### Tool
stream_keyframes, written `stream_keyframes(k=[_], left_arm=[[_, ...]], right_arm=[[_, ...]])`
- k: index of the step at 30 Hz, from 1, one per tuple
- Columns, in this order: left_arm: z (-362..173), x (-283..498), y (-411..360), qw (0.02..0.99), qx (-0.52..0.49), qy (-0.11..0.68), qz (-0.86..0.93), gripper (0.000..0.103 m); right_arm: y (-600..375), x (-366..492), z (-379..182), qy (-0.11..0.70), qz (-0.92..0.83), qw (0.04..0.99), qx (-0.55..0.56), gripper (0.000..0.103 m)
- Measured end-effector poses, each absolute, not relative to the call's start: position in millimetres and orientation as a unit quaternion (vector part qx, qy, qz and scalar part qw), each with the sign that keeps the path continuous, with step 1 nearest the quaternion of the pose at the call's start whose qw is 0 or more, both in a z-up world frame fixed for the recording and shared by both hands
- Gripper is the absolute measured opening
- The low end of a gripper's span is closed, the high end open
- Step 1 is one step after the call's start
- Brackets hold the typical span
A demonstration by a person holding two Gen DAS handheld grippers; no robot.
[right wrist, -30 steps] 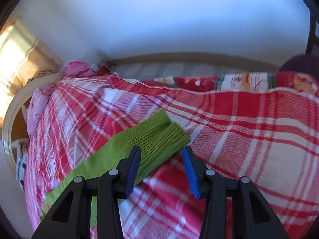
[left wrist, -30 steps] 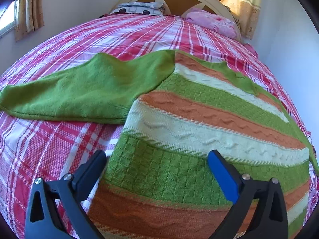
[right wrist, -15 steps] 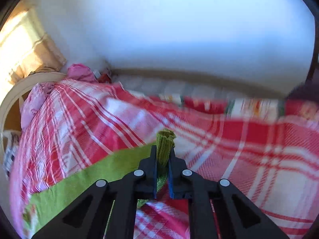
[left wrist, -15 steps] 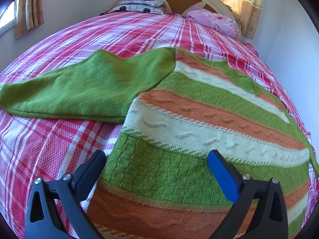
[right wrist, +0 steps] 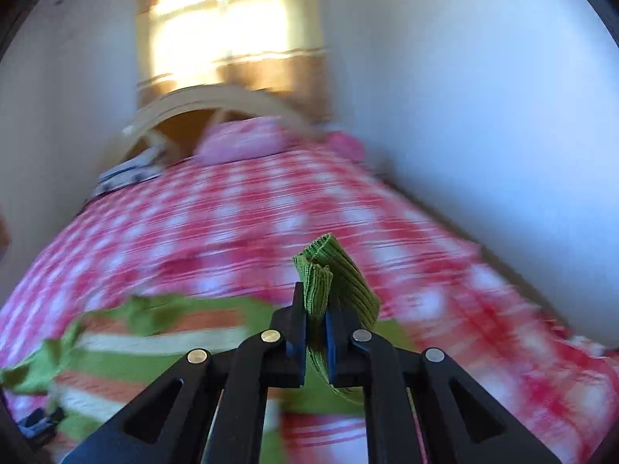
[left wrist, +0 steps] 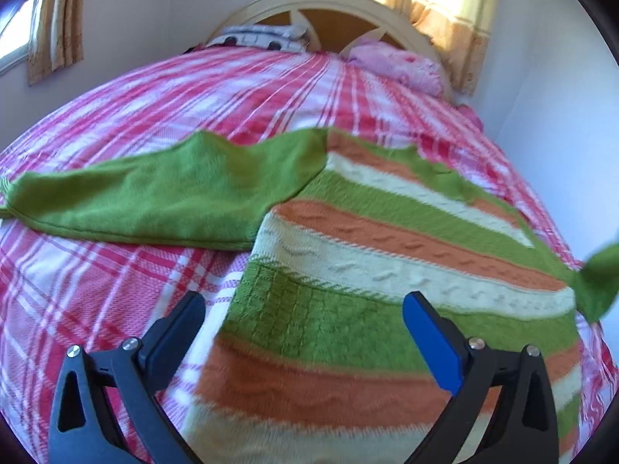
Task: Fold small clothes
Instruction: 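Carry the sleeve across the sweater body with the right gripper and release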
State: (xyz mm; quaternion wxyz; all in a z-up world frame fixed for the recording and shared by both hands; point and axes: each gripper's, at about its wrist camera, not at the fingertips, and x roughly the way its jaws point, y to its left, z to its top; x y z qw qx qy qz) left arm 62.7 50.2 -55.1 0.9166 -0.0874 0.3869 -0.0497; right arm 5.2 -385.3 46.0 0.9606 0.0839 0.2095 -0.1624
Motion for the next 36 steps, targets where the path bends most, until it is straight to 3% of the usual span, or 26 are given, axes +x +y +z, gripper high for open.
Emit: stream_keyframes(k=[10,26,29,31,36], left_arm=[[-9.6,36.0,104.4,0.947,-0.079,0.312,-0.025,0.103],[-45.4,43.0,150.4,0.940,-0.085,0.329,0.037,0.103],[-52.3,45.5,153.4,0.937,-0.086,0.337,0.041,0.103],[-55.7,45.8,156.5,0.935,-0.092,0.340,0.044,0.103],[-65.4,47.6,160.1,0.931,-0.091,0.348,0.056,0.103]], right_arm=[[-196.5,106.4,-11.0,0.265,-0.027,0.964,0.010,0.006],[-80.8,150.5,-73.5,0.327,0.055,0.943,-0.020,0.006],[-73.6,157.1,-78.2,0.343,0.054,0.938,-0.020,0.012],[-71.7,162.7,-82.9,0.365,0.080,0.928,-0.009,0.033],[-68.0,146.3,-73.7,0.347,0.142,0.927,0.015,0.034]])
